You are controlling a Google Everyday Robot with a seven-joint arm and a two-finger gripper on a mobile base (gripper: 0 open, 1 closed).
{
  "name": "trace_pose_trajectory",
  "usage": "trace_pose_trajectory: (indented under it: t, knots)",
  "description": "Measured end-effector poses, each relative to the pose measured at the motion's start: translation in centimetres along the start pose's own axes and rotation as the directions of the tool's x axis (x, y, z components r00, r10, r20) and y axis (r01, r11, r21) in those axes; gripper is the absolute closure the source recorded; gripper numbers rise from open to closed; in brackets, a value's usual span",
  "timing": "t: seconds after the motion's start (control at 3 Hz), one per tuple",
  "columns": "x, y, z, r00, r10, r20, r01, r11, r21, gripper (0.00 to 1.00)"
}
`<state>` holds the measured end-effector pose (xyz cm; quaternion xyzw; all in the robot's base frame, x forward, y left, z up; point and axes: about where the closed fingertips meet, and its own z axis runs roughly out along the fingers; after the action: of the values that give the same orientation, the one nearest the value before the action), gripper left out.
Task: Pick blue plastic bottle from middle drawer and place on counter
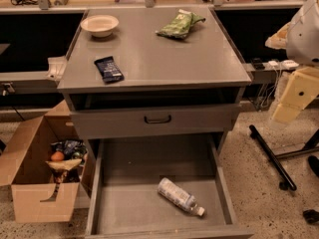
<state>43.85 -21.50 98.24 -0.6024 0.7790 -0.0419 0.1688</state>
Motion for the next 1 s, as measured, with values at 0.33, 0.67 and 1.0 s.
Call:
trace_pose_trajectory:
  t: [0.33,0.67,1.0]
  knots:
    - [0.1,0.1,0.4,1.000,0.006,0.004,-0.006,1.0000,-0.005,0.00]
    - [0.8,1.6,5.6,0.995,0.087,0.044,-0.084,0.9935,-0.077,0.00]
    - [1.4,4.8,11.8,0.980,0.170,0.101,-0.154,0.9771,-0.146,0.00]
